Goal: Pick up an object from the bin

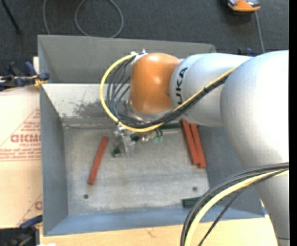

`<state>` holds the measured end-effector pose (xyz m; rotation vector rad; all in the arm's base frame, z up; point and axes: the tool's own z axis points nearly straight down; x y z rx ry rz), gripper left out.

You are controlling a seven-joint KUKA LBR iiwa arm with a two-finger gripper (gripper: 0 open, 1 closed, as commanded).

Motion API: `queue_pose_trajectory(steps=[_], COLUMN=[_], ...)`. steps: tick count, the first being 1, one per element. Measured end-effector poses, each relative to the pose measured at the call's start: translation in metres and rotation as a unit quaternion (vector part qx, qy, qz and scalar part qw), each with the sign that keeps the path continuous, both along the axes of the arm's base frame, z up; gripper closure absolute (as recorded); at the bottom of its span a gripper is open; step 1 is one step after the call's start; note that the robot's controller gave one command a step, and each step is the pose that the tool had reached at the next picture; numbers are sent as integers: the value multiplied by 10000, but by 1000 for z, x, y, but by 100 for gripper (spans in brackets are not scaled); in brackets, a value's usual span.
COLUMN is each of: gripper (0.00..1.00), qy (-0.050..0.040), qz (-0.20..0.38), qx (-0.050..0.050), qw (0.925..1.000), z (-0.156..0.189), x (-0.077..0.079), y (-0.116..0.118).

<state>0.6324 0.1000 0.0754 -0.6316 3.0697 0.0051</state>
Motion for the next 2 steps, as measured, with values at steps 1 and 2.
queue_pose_trajectory(steps=[1, 2], gripper=[0, 100], qy=[26, 28], qz=[-7, -16], qx=[-11, -10], qw=[10000, 10000], z=[-4, -4], x=[-2, -2], y=[-1, -2])
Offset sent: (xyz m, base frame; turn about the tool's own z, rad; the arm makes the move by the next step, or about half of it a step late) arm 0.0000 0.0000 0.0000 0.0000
